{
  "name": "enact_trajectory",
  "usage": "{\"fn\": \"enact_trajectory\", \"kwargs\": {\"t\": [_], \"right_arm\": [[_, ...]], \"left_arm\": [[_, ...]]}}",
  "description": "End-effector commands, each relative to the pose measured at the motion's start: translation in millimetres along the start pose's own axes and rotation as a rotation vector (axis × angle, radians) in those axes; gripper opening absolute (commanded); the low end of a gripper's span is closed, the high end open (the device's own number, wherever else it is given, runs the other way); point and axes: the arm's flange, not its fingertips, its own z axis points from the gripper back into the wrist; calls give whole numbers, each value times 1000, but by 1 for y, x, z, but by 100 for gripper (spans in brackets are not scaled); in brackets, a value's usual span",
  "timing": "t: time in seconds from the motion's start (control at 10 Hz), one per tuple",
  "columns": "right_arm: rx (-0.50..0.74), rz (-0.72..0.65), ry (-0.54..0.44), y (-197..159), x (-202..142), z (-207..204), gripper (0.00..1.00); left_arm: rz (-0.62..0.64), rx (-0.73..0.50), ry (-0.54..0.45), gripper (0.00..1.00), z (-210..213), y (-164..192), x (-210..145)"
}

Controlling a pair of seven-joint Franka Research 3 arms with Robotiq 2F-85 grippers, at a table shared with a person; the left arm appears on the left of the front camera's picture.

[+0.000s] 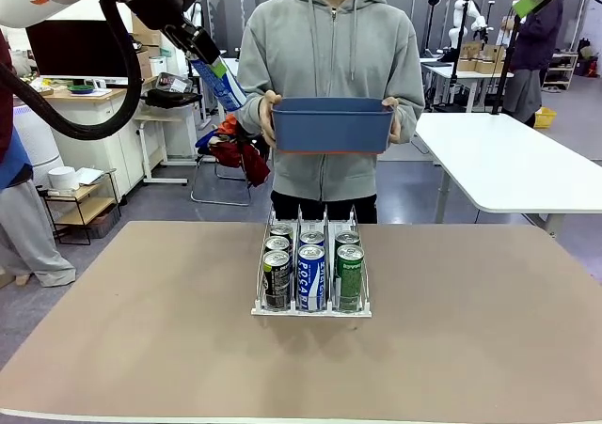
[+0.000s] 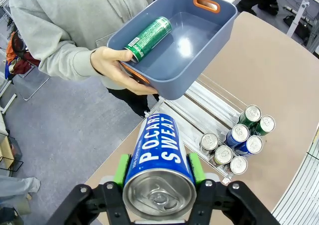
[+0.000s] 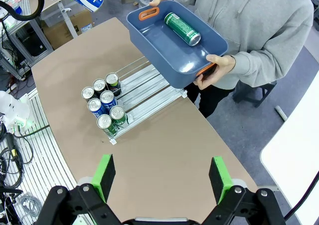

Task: Fill the beverage cans into the dispenser.
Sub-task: Place the picked Ionic drink in the line of the Automatic Can Dispenser with the same cans.

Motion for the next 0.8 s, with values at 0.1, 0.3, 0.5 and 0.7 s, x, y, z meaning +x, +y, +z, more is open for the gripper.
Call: {"fn": "enact_trajectory", "kwargs": {"t": [0.1,0.3,0.5,0.7], "right_arm": [[6,-12,-1,1,-1,0,100],[6,-12,-1,1,-1,0,100],[6,-12,-1,1,-1,0,100],[6,-12,-1,1,-1,0,100]], "left_arm": [[-9,7,-4,40,3,0,0],[-9,7,-4,40,3,0,0],[-9,7,-4,40,3,0,0],[34,5,19,57,-4,-1,1]]}}
